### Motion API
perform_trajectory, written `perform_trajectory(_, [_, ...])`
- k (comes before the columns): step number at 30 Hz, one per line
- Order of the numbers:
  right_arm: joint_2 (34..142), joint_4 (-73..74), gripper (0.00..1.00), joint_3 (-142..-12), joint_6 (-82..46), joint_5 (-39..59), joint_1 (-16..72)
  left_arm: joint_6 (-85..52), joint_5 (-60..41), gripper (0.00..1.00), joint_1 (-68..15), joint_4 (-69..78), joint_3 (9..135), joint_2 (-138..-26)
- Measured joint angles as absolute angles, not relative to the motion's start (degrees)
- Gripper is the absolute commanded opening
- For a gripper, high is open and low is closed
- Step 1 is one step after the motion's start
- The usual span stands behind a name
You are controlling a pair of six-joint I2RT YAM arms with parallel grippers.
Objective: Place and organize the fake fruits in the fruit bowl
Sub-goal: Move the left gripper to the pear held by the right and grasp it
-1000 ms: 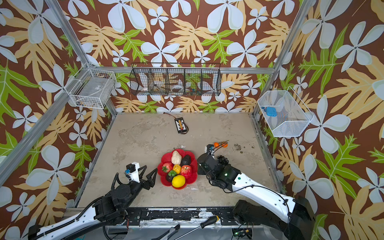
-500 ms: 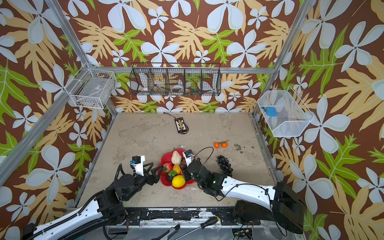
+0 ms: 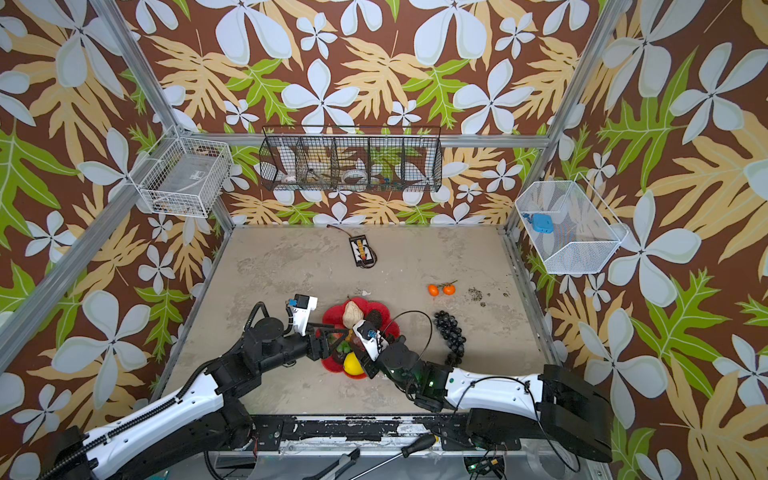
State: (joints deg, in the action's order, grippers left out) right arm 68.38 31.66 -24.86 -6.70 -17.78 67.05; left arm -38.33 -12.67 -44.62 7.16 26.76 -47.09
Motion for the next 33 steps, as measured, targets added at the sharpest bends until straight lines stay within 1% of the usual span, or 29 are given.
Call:
perform_trajectory(10, [73.76, 36.42, 0.50, -25.30, -0.45, -26.30, 72.20, -38.87, -16.78, 0.71, -43.31, 7.07, 27.38, -48.66])
perform_trajectory(12, [74.50, 37.12, 0.50, -25.30, 0.58, -28.34, 73.19, -38.87, -16.78, 0.69, -42.89, 7.03, 27.38, -48.88])
perform_trajectory(15, [75.18, 38.00, 0.50, -25.45, 1.93, -30.55, 74.41, -39.03, -16.95, 0.63, -41.52, 6.81, 26.92, -49.30])
perform_trajectory(20, [76.05, 39.59, 0.50, -25.80, 3.22, -33.34, 76.16, -40.86, -20.27, 0.56, -38.92, 7.18, 26.22, -51.40])
perform_trajectory(24, [77.08, 39.81, 0.50, -26.17, 3.49, -34.59, 77.03, -41.85, -22.70, 0.53, -38.76, 7.64, 26.30, -52.80])
perform_trajectory(28, [78.06, 39.92, 0.50, -26.39, 3.88, -35.59, 77.67, -42.19, -24.23, 0.48, -38.74, 8.23, 26.30, -53.36])
perform_trajectory(33, [79.35, 40.45, 0.50, -27.14, 4.54, -36.45, 78.41, -42.98, -24.51, 0.47, -38.72, 8.82, 26.30, -53.93])
